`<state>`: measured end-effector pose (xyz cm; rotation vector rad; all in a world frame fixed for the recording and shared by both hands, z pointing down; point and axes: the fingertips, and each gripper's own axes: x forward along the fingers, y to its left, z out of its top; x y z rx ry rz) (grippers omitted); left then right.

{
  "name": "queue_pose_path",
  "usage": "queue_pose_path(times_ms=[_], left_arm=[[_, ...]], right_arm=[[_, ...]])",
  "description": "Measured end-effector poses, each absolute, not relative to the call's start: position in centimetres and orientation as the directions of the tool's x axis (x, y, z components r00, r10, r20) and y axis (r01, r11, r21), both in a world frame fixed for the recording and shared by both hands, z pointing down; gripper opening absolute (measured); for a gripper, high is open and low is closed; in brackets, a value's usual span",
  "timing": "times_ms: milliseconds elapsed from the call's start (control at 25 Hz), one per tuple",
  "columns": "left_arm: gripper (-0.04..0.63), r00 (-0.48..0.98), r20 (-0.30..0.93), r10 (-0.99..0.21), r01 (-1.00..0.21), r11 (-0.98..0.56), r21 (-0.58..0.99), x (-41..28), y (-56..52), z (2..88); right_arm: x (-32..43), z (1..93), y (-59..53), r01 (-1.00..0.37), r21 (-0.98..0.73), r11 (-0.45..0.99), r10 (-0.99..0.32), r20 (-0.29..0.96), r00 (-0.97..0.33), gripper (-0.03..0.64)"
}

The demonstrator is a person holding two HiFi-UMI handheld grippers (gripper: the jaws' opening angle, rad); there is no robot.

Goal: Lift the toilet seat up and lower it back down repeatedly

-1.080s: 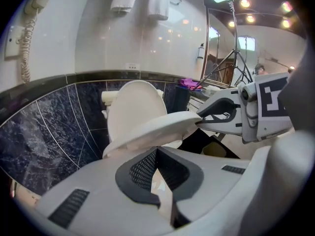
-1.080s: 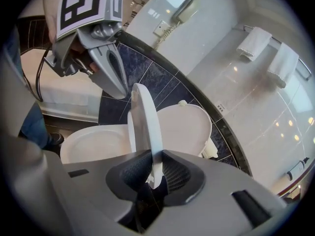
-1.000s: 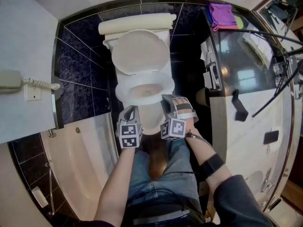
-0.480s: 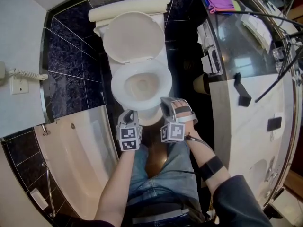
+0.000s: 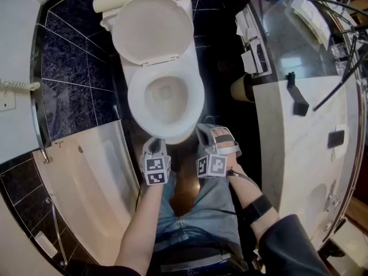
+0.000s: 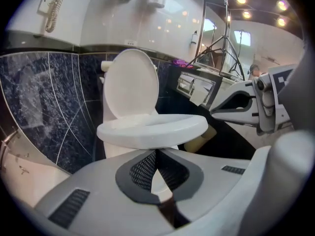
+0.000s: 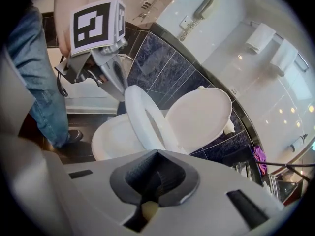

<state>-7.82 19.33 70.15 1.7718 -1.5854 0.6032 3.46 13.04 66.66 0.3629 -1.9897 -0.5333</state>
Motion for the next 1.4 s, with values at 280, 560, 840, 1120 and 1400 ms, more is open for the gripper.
queue_pose_path(times_ms=[280, 560, 840, 1120, 1400], left_arm=[[0.000, 0.168, 0.776, -0.607, -0.981, -0.022, 0.195, -6.1, 23.0, 76.8], [0.000, 0.176, 0.818, -0.547, -0.981, -0.028, 0.192, -5.0, 25.5, 83.8], [0.000, 0.194, 0.865, -0.463, -0.978, -0.024, 0.206, -4.3, 27.2, 89.0], [0.000, 0.181, 0.892, -0.414, -0.980, -0.002, 0.198, -4.5, 27.5, 90.4], [0.000, 0.164, 0.857, -0.489, -0.984, -0.017, 0.178, -5.7, 24.0, 84.4]], right_arm=[[5.1, 70.2, 10.0, -0.204, 0.489, 0.848, -0.528, 0.748, -0.402, 0.017], [5.6, 74.5, 8.1, -0.315, 0.453, 0.834, -0.549, 0.742, -0.384, 0.017], [6.4, 78.3, 8.9, -0.330, 0.432, 0.839, -0.536, 0.761, -0.366, 0.017], [6.5, 79.0, 9.2, -0.346, 0.416, 0.841, -0.528, 0.770, -0.357, 0.017], [5.2, 75.4, 7.8, -0.396, 0.391, 0.831, -0.535, 0.758, -0.373, 0.017]])
